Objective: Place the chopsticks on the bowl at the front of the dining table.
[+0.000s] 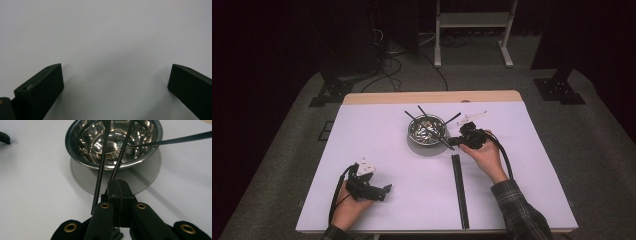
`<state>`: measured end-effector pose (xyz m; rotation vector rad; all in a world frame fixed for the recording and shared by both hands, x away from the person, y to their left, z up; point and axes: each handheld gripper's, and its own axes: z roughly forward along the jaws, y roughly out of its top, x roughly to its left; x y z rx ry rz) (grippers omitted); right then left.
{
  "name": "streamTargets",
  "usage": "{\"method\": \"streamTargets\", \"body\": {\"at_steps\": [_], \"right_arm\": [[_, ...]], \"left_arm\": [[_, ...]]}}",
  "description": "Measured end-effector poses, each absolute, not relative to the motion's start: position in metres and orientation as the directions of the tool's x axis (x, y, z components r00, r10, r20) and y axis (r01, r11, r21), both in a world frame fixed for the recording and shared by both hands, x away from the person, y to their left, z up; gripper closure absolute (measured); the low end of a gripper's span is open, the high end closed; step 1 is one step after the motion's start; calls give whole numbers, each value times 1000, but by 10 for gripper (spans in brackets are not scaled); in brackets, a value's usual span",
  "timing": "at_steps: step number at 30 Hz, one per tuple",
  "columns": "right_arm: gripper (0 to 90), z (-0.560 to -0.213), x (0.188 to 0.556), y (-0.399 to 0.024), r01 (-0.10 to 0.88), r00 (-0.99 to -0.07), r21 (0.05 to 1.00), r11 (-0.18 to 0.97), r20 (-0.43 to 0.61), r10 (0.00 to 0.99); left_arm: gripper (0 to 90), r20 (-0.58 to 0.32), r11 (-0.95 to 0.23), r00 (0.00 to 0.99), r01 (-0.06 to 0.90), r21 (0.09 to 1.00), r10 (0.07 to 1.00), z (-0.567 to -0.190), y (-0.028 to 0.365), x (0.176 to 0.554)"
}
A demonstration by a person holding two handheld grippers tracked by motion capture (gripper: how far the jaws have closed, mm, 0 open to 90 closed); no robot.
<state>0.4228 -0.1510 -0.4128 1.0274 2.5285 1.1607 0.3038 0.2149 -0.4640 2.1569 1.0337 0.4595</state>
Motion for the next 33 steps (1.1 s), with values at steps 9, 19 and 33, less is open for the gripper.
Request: {"method": "streamTargets", "body": {"at_steps": [9, 19, 33], "right_arm": [[897, -412, 415, -133, 491, -778, 728, 479, 120, 617], [897, -414, 412, -116, 473, -804, 729, 495, 128, 580], [897, -413, 410, -99, 456, -827, 732, 507, 139, 545]], "left_arm": [[0, 22, -447, 622, 537, 715, 783, -464, 215, 304], [0, 20, -444, 621, 538, 717, 784, -464, 215, 304], [0, 20, -444, 620, 538, 717, 784, -464, 215, 304]]}}
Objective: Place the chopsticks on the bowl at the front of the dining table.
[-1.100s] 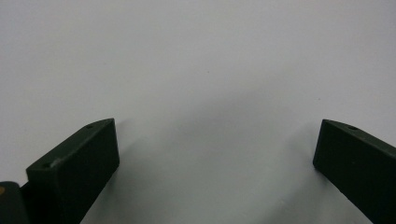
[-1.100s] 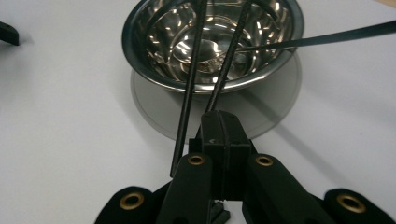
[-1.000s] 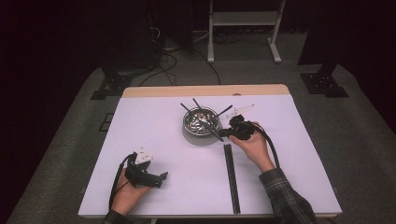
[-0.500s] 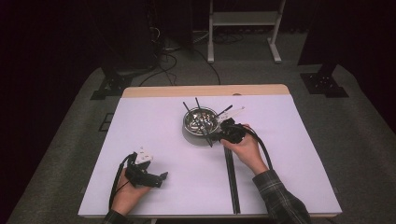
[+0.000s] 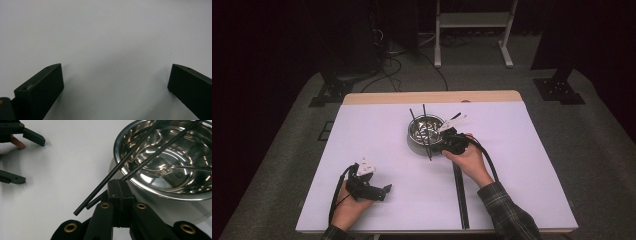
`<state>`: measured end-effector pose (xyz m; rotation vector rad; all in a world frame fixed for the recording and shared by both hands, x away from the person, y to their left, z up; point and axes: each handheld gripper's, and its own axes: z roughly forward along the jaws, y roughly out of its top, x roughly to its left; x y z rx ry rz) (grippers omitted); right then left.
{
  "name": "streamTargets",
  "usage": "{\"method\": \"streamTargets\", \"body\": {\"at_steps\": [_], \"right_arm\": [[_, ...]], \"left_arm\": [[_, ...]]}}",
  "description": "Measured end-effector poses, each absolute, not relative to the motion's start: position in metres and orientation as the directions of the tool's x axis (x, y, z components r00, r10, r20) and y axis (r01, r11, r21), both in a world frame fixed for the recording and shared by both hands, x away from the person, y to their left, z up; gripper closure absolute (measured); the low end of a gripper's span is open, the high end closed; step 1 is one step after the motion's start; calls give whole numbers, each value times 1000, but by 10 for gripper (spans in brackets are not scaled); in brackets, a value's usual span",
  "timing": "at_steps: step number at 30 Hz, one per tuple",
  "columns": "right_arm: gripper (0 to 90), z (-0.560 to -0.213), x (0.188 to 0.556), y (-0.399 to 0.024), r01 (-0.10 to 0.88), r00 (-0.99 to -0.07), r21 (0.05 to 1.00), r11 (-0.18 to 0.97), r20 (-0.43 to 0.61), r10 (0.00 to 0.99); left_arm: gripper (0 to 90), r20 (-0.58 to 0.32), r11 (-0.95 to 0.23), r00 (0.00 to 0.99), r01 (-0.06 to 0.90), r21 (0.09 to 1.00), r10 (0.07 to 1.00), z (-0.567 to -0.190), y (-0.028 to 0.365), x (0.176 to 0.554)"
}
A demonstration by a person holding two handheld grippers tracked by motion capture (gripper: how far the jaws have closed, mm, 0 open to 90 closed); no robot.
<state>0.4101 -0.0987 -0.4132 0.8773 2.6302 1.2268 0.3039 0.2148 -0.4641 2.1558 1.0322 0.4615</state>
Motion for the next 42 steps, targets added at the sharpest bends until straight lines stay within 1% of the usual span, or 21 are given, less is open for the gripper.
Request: {"method": "streamTargets", "body": {"at_steps": [5, 9, 13, 17, 28, 33, 42], "right_arm": [[897, -412, 409, -94, 445, -832, 734, 513, 126, 541], [897, -404, 410, -97, 443, -824, 749, 493, 123, 553], [897, -394, 416, -96, 436, -822, 763, 477, 121, 557], [897, -387, 426, -83, 424, -825, 769, 478, 110, 554], [897, -385, 453, -59, 442, -814, 768, 464, 126, 567], [897, -391, 469, -46, 462, -802, 752, 470, 129, 583], [897, -401, 478, -39, 482, -792, 731, 484, 127, 596]], "left_arm": [[0, 21, -445, 621, 538, 717, 784, -464, 215, 304], [0, 23, -447, 621, 537, 715, 783, -464, 215, 304], [0, 22, -446, 621, 538, 715, 784, -464, 215, 304], [0, 21, -446, 621, 538, 715, 784, -464, 215, 304], [0, 17, -439, 619, 538, 719, 786, -464, 215, 304], [0, 17, -440, 619, 538, 719, 785, -464, 215, 304], [0, 18, -440, 619, 537, 720, 785, -464, 215, 304]]}}
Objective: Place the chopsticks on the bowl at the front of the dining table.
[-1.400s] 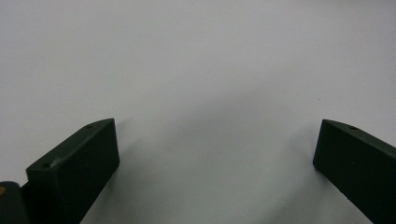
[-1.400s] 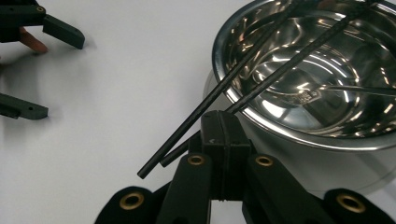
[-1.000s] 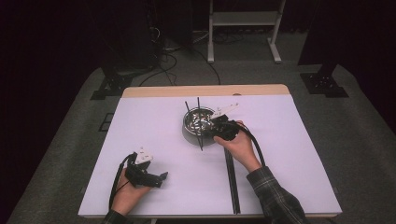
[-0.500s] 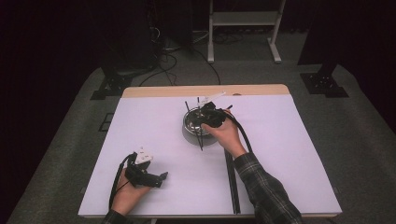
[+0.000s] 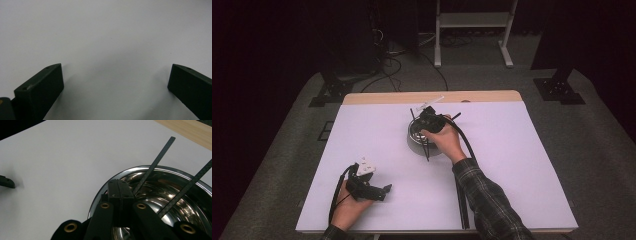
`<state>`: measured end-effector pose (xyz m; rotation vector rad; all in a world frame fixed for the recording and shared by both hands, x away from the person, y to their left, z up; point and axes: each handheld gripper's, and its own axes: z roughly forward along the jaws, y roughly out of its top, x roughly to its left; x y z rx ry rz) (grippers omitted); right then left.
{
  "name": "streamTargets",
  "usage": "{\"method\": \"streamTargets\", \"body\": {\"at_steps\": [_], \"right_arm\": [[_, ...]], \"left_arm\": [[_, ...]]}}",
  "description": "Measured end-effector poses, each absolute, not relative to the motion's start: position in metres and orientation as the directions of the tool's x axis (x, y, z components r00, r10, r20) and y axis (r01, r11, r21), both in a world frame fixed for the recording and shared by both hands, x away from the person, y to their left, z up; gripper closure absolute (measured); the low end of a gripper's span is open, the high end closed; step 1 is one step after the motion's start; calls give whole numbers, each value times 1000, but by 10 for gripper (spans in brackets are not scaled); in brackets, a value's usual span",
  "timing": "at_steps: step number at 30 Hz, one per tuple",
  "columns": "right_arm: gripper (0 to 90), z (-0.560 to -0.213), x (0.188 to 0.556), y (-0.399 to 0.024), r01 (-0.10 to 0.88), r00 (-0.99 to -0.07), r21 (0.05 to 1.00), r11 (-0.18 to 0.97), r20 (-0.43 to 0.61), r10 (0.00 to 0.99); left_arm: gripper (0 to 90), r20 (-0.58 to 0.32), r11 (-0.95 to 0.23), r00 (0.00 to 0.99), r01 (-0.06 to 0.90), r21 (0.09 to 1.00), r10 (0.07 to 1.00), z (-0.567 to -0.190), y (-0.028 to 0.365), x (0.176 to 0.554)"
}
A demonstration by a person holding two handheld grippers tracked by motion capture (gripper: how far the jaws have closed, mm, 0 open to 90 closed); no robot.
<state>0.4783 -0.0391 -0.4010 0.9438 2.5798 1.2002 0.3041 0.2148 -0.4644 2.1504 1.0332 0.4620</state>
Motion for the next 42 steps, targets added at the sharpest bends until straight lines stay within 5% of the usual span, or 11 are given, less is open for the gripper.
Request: {"method": "streamTargets", "body": {"at_steps": [42], "right_arm": [[897, -406, 468, -86, 512, -726, 746, 427, 110, 679]], "left_arm": [[0, 18, -441, 619, 538, 718, 785, -464, 215, 304]]}}
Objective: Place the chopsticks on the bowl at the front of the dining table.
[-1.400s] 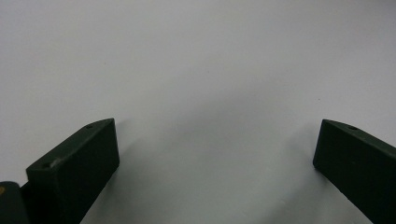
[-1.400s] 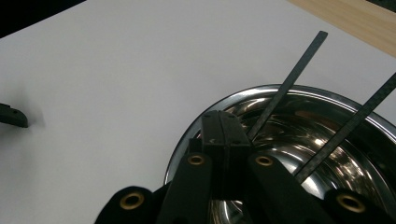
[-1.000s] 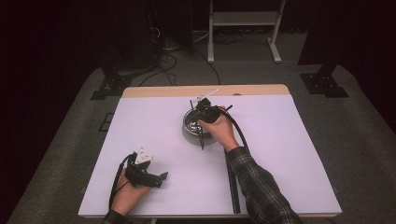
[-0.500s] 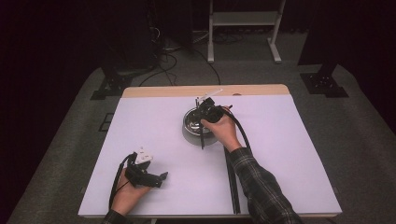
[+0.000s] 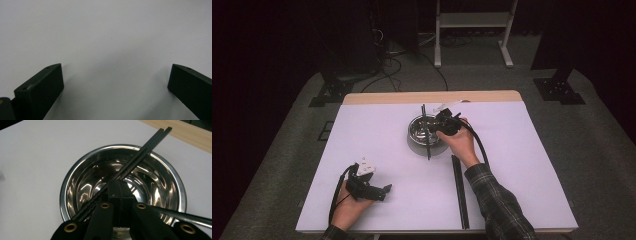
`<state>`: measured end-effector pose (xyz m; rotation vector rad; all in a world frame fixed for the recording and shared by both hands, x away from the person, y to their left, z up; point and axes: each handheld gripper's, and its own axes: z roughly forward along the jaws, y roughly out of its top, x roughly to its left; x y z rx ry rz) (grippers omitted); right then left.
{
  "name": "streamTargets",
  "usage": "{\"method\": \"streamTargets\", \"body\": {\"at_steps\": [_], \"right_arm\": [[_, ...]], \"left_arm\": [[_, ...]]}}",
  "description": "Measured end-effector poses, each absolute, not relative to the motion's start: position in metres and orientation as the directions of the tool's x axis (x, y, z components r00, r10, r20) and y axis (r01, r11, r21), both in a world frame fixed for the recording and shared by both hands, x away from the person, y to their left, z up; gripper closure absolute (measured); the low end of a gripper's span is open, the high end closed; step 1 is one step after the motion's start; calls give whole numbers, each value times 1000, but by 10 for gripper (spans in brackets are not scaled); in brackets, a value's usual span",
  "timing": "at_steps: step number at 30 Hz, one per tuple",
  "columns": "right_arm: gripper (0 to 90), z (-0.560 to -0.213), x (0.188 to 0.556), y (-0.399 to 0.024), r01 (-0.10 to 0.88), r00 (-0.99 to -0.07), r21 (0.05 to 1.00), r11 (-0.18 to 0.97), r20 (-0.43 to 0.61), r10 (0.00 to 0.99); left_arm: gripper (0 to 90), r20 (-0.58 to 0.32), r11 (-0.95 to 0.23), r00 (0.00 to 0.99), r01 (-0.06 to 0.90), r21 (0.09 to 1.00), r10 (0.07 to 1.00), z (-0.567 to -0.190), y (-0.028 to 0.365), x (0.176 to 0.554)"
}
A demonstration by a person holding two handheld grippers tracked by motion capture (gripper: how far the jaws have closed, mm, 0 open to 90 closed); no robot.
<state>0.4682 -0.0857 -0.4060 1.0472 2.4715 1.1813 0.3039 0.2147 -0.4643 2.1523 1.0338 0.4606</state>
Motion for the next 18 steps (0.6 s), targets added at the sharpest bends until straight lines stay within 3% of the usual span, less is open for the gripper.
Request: {"method": "streamTargets", "body": {"at_steps": [18], "right_arm": [[897, -416, 465, -82, 524, -738, 729, 441, 129, 663]], "left_arm": [[0, 18, -443, 620, 539, 716, 785, -464, 215, 304]]}}
